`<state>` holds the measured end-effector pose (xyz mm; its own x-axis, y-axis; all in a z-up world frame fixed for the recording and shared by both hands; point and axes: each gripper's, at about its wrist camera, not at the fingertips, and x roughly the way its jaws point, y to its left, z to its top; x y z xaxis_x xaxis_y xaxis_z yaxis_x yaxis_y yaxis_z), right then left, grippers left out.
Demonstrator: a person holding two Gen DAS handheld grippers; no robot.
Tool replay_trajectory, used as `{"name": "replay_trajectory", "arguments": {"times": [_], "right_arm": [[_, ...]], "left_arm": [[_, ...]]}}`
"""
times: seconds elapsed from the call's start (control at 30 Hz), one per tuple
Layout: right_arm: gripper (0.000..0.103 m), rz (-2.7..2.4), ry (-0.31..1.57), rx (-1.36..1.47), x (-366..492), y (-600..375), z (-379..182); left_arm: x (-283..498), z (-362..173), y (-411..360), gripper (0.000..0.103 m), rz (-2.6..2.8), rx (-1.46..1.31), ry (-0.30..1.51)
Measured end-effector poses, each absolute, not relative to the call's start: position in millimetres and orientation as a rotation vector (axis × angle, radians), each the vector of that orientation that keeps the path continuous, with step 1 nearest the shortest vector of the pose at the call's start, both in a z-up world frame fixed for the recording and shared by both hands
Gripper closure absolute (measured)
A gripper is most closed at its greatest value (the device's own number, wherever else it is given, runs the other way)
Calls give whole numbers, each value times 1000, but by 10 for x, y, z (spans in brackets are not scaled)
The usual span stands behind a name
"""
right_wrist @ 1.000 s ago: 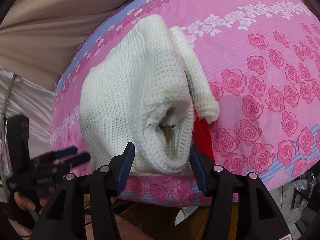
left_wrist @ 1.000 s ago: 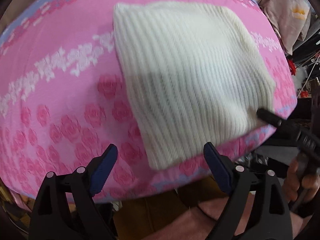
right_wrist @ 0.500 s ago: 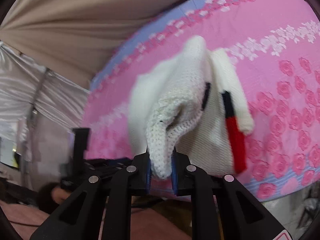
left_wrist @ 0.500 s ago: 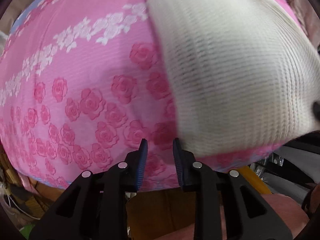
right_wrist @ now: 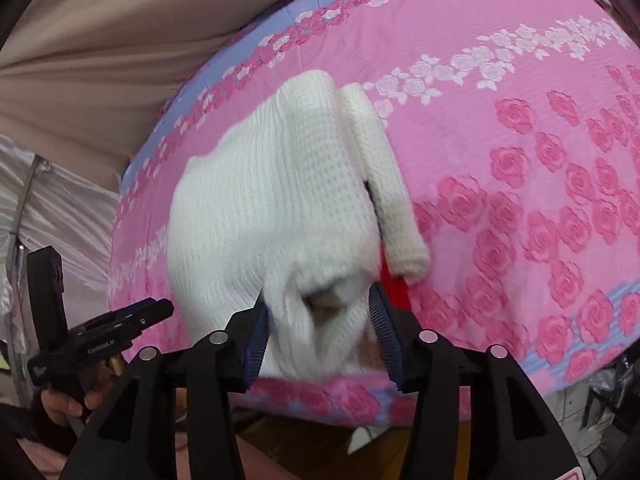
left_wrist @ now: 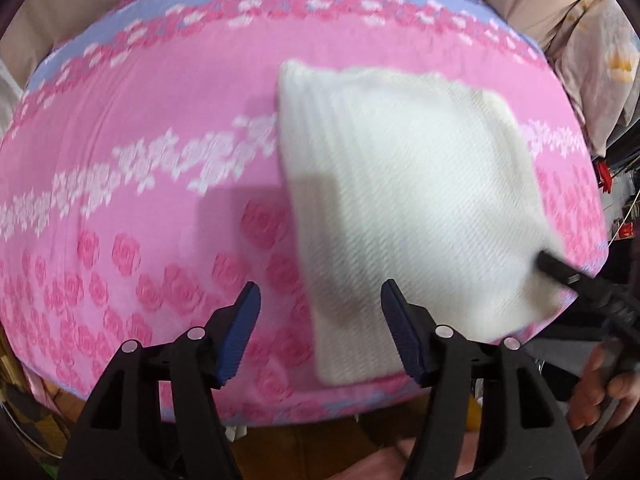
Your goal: Fold small clothes
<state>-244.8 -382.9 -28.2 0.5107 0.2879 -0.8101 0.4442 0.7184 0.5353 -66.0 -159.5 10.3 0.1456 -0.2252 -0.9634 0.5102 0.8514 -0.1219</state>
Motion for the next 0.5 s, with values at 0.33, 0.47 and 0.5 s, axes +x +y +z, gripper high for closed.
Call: {"name": "replay_trajectory", "arguments": {"times": [0.33, 0.47, 0.5], "right_arm": [[50, -58, 1160, 974, -2560, -3712, -665], [86, -47, 1126, 982, -2434, -3664, -588], [87, -44, 1105, 956, -2368, -3608, -476]], "left_arm": [[-721, 28, -1521, 28, -558, 236, 1338], [-660, 88, -1284, 28, -509, 174, 1319], [-628, 128, -1200, 28, -495, 159, 1309]]}}
